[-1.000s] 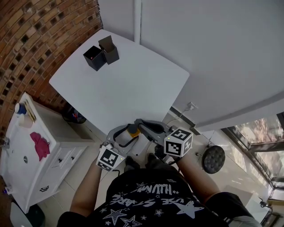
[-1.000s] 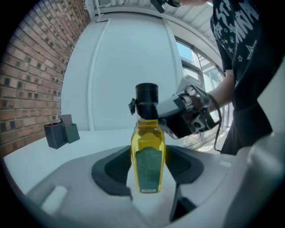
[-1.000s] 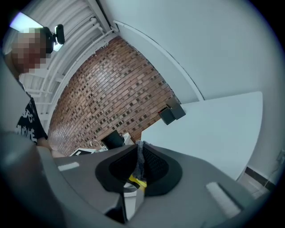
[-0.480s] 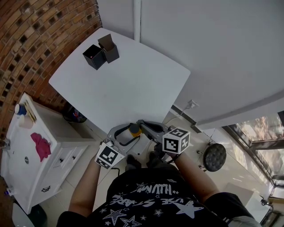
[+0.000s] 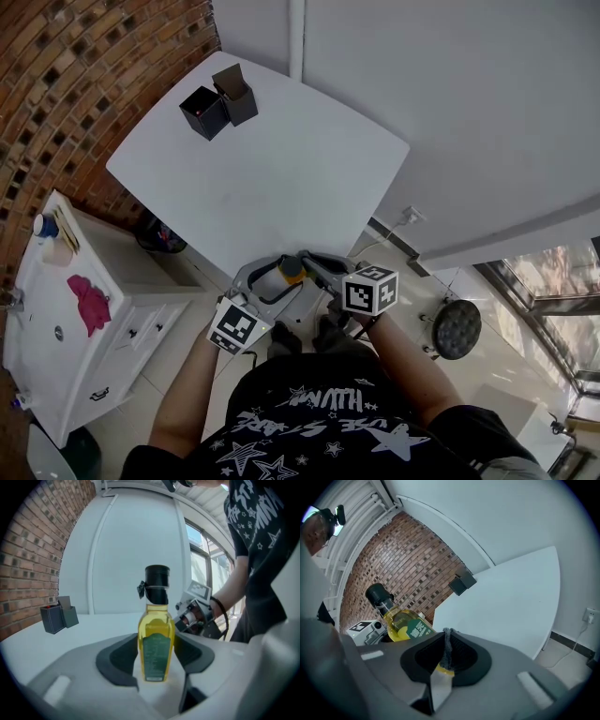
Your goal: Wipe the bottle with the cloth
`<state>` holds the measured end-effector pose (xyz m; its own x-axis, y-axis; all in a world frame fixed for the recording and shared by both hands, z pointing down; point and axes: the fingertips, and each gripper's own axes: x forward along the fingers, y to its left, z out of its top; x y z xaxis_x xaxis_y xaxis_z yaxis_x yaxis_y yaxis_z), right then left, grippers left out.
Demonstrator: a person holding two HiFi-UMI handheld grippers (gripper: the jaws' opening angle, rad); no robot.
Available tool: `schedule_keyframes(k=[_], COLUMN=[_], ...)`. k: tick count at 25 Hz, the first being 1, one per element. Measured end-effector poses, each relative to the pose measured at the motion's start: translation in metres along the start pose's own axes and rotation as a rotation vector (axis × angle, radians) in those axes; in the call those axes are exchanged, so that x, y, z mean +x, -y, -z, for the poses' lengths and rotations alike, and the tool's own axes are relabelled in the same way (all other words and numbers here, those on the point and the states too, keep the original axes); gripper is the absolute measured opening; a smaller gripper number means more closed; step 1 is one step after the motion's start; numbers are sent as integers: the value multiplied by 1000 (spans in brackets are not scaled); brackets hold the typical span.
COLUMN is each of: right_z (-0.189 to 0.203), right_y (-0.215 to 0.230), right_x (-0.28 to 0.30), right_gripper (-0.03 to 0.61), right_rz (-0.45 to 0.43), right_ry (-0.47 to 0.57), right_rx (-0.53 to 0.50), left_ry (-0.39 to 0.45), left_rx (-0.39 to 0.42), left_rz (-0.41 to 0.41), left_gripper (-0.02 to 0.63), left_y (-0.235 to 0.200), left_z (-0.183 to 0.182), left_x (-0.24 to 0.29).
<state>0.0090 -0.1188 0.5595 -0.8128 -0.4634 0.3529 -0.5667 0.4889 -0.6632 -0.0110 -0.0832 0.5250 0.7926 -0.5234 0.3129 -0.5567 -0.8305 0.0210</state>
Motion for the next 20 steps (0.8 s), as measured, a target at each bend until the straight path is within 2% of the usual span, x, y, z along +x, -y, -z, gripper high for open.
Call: schedule_keyframes(k=[12,17,20], right_z=[12,12,7], right_y=[16,16,18], right_x=[8,5,-2], right_gripper=[37,37,37], right_rz=[26,36,62], right_ry=[-56,-52,-26], right_rx=[-1,-9,-29], left_ry=[-27,-35,-26], left_rx=[15,12,-6], left_rz=[-75,-97,-146], left_gripper=[239,239,239], left_y=[-8,-9,-12], left_z=[4,5,4], left_x=[-8,-14,-23])
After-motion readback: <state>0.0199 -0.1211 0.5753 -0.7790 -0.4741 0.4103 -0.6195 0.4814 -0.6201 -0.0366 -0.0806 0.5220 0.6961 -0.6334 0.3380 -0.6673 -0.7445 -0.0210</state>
